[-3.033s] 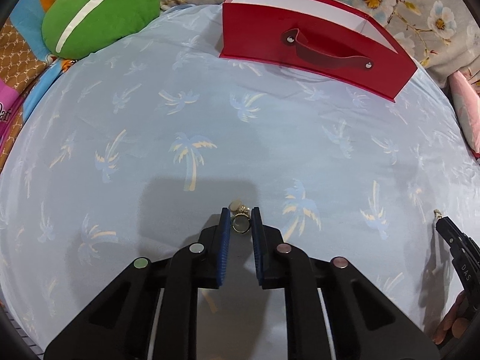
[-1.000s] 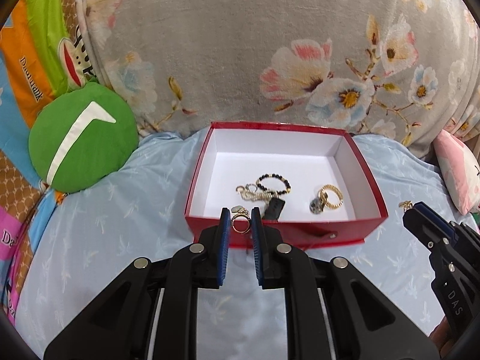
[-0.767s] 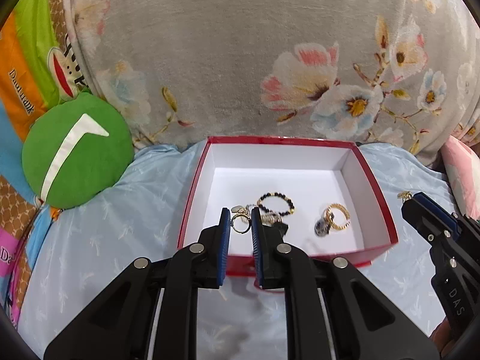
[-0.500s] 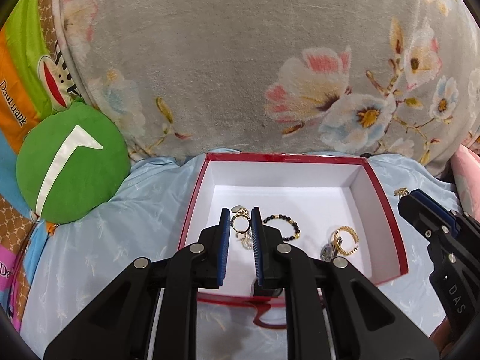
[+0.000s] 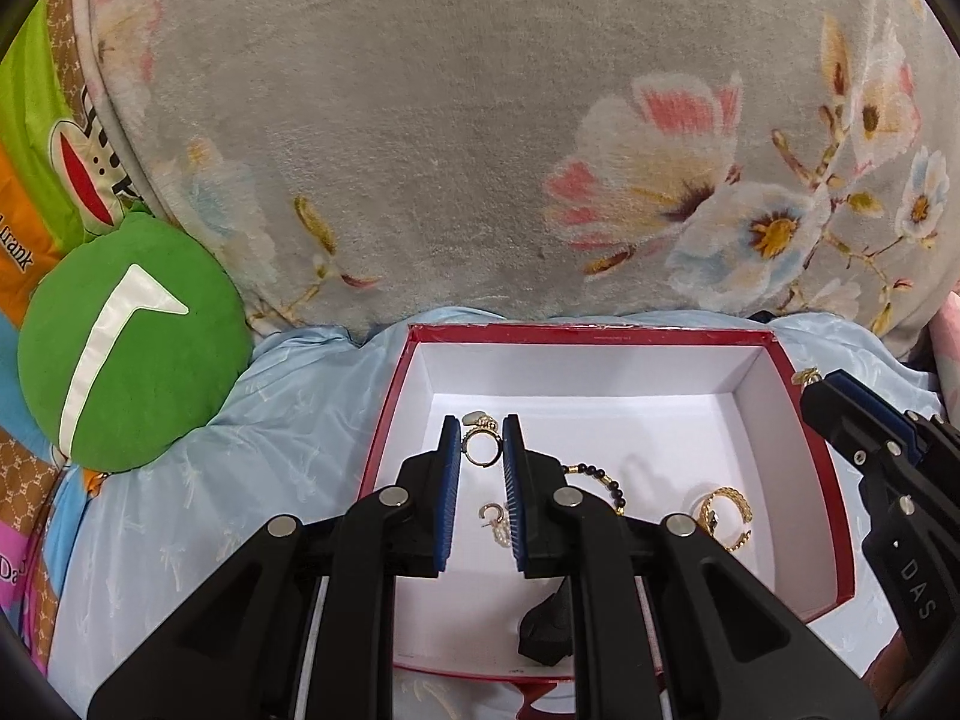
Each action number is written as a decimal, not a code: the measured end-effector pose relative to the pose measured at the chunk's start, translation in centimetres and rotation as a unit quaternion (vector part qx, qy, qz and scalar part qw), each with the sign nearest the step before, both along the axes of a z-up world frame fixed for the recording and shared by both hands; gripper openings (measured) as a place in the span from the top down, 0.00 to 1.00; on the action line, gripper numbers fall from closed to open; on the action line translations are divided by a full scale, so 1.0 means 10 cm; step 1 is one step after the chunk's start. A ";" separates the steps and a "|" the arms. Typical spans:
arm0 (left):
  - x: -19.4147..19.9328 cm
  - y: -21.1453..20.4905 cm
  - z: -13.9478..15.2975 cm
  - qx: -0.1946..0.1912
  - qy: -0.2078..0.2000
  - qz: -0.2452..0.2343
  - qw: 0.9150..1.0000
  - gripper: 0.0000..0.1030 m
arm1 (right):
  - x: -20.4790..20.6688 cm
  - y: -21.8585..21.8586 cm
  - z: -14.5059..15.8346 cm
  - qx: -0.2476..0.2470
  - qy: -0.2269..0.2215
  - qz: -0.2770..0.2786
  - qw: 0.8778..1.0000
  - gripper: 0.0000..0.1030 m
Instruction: Organize jewelry
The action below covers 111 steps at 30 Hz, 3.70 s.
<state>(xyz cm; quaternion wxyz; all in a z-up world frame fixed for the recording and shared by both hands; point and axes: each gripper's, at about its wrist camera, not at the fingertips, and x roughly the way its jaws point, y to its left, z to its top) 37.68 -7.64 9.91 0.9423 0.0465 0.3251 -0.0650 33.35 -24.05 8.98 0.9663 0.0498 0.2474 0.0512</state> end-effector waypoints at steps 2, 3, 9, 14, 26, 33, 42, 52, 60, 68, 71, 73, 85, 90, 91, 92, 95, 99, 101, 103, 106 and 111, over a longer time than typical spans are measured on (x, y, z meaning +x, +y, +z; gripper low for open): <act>0.05 -0.01 -0.01 -0.002 0.004 0.000 1.000 0.87 | 0.06 0.01 -0.03 -0.005 0.003 -0.001 1.000 0.87; 0.08 -0.01 -0.03 -0.002 0.006 0.000 1.000 0.87 | 0.09 0.01 -0.05 -0.005 0.006 -0.001 1.000 0.87; 0.24 -0.06 -0.15 0.003 0.019 0.002 1.000 0.87 | 0.30 0.03 -0.20 -0.009 0.026 -0.001 1.000 0.87; 0.34 -0.09 -0.30 0.010 0.030 0.004 0.999 0.87 | 0.42 0.05 -0.35 -0.012 0.044 0.001 0.999 0.87; 0.47 -0.13 -0.60 0.041 0.042 0.016 0.998 0.39 | 0.45 -0.01 -0.49 0.009 0.048 -0.005 0.999 0.56; 0.21 -0.11 -0.63 0.037 0.040 0.017 0.998 0.30 | 0.09 -0.03 -0.54 0.004 0.039 -0.032 0.999 0.47; -0.06 -0.09 -0.71 0.027 0.050 0.022 0.998 0.28 | -0.29 0.10 -0.58 -0.014 0.020 -0.052 0.998 0.36; -0.22 0.04 -0.79 0.020 0.058 0.040 0.997 0.27 | -0.44 0.01 -0.67 0.002 0.033 -0.073 0.997 0.31; -0.35 0.21 -0.66 0.019 0.040 0.074 0.996 0.13 | -0.47 0.01 -0.66 -0.024 0.048 -0.093 0.994 0.24; -0.35 0.25 -0.70 0.018 0.049 0.071 0.996 0.13 | -0.46 0.01 -0.67 -0.027 0.067 -0.091 0.993 0.20; -0.34 0.26 -0.71 0.016 0.053 0.069 0.996 0.12 | -0.45 0.01 -0.69 -0.029 0.074 -0.091 0.993 0.19; -0.34 0.25 -0.72 0.017 0.055 0.068 0.996 0.12 | -0.44 0.01 -0.71 -0.030 0.077 -0.093 0.992 0.19; -0.38 0.21 -0.71 0.024 0.054 0.064 0.996 0.11 | -0.44 0.04 -0.74 -0.031 0.080 -0.089 0.992 0.18; -0.39 0.19 -0.71 0.028 0.053 0.063 0.996 0.10 | -0.44 0.05 -0.74 -0.031 0.081 -0.089 0.992 0.18; -0.39 0.19 -0.71 0.028 0.053 0.062 0.996 0.10 | -0.44 0.05 -0.74 -0.031 0.081 -0.089 0.992 0.18; -0.39 0.19 -0.71 0.028 0.053 0.062 0.996 0.10 | -0.44 0.05 -0.74 -0.031 0.081 -0.089 0.992 0.18; -0.40 0.19 -0.71 0.029 0.053 0.062 0.996 0.10 | -0.44 0.05 -0.74 -0.031 0.081 -0.089 0.992 0.18; -0.40 0.18 -0.71 0.031 0.054 0.062 0.996 0.10 | -0.45 0.06 -0.74 -0.032 0.082 -0.090 0.992 0.17; -0.41 0.17 -0.71 0.031 0.054 0.061 0.996 0.09 | -0.45 0.06 -0.74 -0.032 0.082 -0.090 0.992 0.17; -0.42 0.16 -0.70 0.033 0.055 0.059 0.996 0.09 | -0.45 0.06 -0.74 -0.033 0.083 -0.091 0.992 0.17; -0.43 0.15 -0.70 0.035 0.055 0.059 0.996 0.09 | -0.46 0.06 -0.73 -0.034 0.085 -0.090 0.992 0.17; -0.46 0.15 -0.69 0.041 0.059 0.068 0.995 0.07 | -0.47 0.06 -0.73 -0.038 0.087 -0.089 0.991 0.16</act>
